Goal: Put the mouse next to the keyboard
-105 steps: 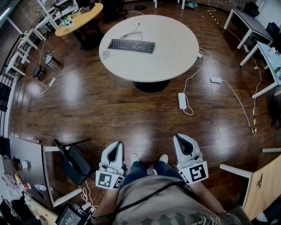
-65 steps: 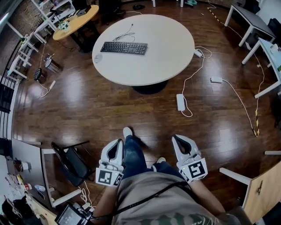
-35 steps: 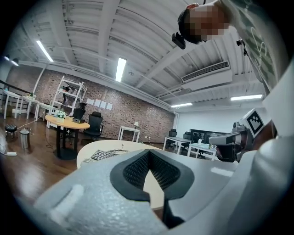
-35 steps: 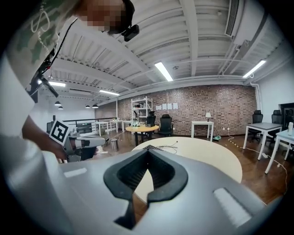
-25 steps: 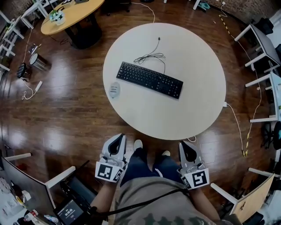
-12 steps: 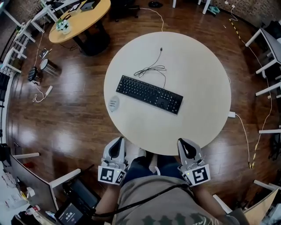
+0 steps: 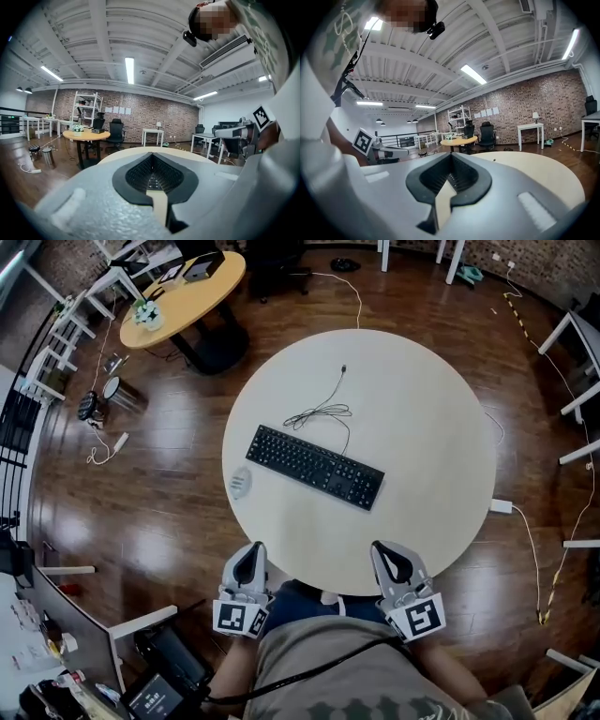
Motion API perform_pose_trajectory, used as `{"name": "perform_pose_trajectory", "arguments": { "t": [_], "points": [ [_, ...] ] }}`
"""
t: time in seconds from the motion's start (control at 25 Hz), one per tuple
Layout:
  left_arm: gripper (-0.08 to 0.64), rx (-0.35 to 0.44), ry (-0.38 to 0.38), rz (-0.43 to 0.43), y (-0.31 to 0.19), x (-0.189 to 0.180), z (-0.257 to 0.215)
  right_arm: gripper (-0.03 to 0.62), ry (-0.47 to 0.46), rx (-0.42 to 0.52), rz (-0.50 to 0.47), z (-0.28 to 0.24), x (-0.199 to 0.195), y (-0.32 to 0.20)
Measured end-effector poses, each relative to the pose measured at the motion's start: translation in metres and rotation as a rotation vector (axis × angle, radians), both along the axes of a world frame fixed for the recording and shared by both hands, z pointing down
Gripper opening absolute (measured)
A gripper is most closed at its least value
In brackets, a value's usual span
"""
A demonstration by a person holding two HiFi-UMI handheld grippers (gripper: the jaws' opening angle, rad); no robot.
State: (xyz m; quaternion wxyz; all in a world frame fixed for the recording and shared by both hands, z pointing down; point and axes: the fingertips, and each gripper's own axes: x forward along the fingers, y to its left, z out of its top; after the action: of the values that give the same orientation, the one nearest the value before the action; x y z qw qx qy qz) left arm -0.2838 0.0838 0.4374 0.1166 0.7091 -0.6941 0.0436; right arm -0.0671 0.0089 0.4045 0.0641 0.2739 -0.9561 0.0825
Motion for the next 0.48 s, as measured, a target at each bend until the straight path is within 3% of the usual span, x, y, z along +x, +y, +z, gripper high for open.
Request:
{"name": "perform_pose_trajectory", "arguments": {
  "t": [0.24, 0.48],
  "points": [
    [0.002, -0.096, -0.011, -0.036, -0.012, -0.012, 0.044, 0.005, 0.024, 0.022, 0.019, 0.003, -0.006, -0.022],
    [0.002, -0.055, -0.043, 0.004, -0.034, -0.039, 0.032, 0.005, 0.016, 0.033, 0.064, -0.001, -0.024, -0.029]
  ]
}}
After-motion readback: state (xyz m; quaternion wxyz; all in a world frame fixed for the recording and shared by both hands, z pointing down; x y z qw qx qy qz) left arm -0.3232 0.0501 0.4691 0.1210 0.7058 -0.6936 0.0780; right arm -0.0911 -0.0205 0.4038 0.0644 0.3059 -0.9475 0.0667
